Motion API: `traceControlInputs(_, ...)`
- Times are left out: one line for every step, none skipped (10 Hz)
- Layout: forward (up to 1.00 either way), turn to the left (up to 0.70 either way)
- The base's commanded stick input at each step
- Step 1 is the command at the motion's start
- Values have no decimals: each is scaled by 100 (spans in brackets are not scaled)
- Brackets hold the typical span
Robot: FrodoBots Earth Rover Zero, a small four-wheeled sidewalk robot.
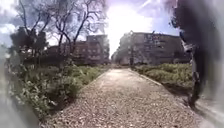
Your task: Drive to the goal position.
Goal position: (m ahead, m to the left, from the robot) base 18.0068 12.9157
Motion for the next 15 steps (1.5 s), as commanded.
traceControlInputs(70, 0)
traceControlInputs(70, 0)
traceControlInputs(70, 0)
traceControlInputs(70, 0)
traceControlInputs(70, 0)
traceControlInputs(70, 0)
traceControlInputs(70, 0)
traceControlInputs(70, 0)
traceControlInputs(70, 0)
traceControlInputs(70, 0)
traceControlInputs(70, 0)
traceControlInputs(70, 0)
traceControlInputs(70, 0)
traceControlInputs(70, 0)
traceControlInputs(70, 0)
